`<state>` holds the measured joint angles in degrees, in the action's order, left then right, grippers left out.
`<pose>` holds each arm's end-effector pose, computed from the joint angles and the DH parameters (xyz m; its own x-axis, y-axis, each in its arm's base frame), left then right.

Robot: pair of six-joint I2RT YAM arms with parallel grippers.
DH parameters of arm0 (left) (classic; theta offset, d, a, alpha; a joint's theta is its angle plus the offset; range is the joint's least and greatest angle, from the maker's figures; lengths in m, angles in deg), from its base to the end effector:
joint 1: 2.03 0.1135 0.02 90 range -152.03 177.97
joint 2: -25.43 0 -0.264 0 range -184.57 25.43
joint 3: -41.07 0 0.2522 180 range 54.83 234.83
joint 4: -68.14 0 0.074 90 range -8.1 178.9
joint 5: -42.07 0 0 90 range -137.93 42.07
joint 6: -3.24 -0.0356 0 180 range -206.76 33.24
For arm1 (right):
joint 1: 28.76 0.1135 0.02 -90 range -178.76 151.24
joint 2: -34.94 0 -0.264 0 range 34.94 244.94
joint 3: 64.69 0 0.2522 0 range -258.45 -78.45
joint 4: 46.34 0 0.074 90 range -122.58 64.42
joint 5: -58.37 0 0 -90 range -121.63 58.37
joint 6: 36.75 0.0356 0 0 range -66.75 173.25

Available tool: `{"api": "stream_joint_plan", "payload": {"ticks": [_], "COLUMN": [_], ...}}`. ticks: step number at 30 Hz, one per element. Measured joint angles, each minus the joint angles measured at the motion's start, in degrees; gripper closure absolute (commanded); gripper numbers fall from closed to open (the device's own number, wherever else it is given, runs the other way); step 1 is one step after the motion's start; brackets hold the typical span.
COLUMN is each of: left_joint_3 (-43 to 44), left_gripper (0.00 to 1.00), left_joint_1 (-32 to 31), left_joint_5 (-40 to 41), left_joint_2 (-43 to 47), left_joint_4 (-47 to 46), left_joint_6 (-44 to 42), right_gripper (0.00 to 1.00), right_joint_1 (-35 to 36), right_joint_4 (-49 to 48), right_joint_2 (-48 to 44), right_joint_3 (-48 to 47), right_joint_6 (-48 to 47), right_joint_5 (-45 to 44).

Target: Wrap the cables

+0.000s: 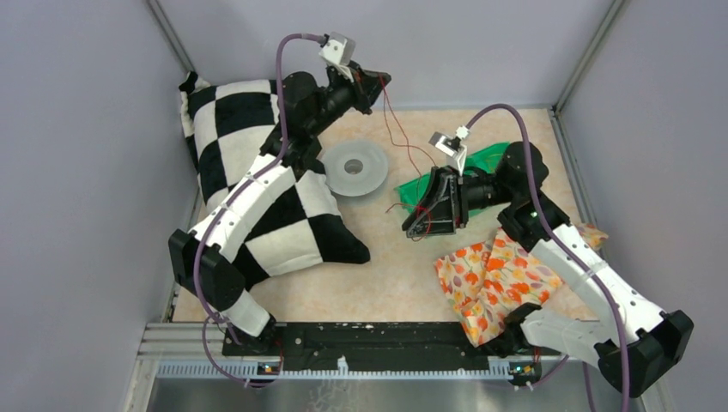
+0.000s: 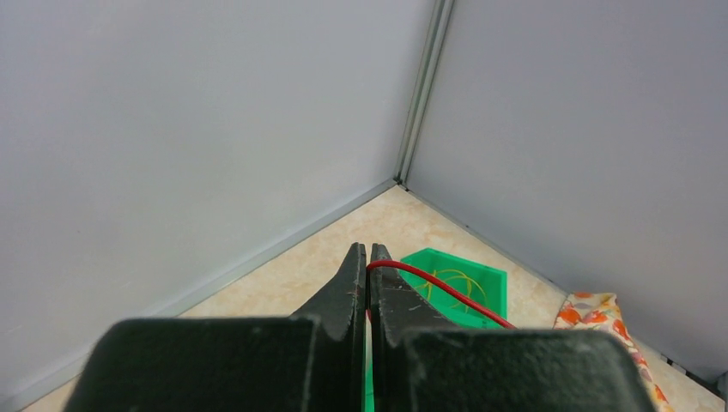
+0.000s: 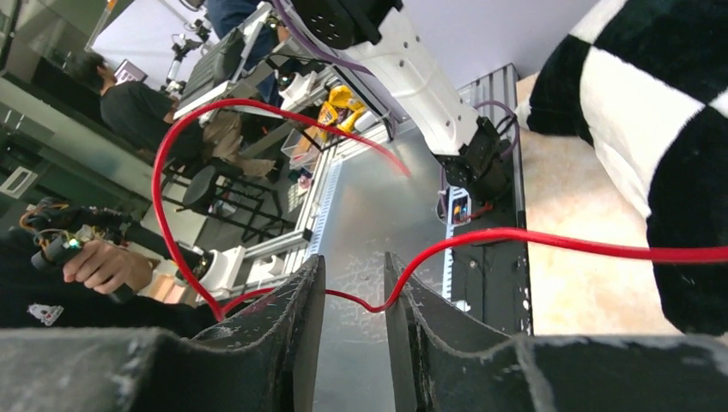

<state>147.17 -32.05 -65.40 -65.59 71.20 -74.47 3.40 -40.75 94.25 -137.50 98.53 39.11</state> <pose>0.3183 -0.1963 0.4656 0.0205 -0.2463 -0.9690 0.7531 0.6413 -0.1471 0.1645 0.1431 0.4112 -0.6052 -0.1037 -0.7893 -0.7633 -0.2058 0.6124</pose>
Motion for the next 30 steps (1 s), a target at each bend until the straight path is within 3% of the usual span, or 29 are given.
{"api": "stream_joint_plan", "payload": {"ticks": [7,13,20,22,27,30], "left_joint_3": [2.03,2.49,1.6,0.57,0.37,0.72], "left_gripper": [1.0,1.0,1.0,1.0,1.0,1.0], "left_joint_1": [0.13,0.15,-0.09,-0.7,-5.4,-9.29], "left_joint_5": [0.37,-0.28,-2.29,-2.73,-4.42,-6.08], "left_joint_2": [-0.55,-0.55,-0.48,-0.7,-5.79,-10.86], "left_joint_4": [-0.35,-1.18,-1.57,-1.29,-0.39,0.79], "left_joint_6": [0.68,1.36,1.75,1.4,0.52,0.39], "right_gripper": [1.0,1.0,1.0,1.0,1.0,1.0], "right_joint_1": [0.0,0.04,-1.7,-5.9,-24.61,-27.43], "right_joint_4": [12.24,20.06,31.61,33.27,32.98,32.15], "right_joint_2": [0.0,0.92,2.54,1.97,-1.46,-3.23], "right_joint_3": [-1.73,-5.01,-9.79,-10.38,-10.38,-10.36], "right_joint_6": [-7.98,-12.85,-18.88,-19.5,-16.46,-13.55], "right_joint_5": [-1.97,-8.5,-22.34,-24.24,-22.82,-22.47]}}
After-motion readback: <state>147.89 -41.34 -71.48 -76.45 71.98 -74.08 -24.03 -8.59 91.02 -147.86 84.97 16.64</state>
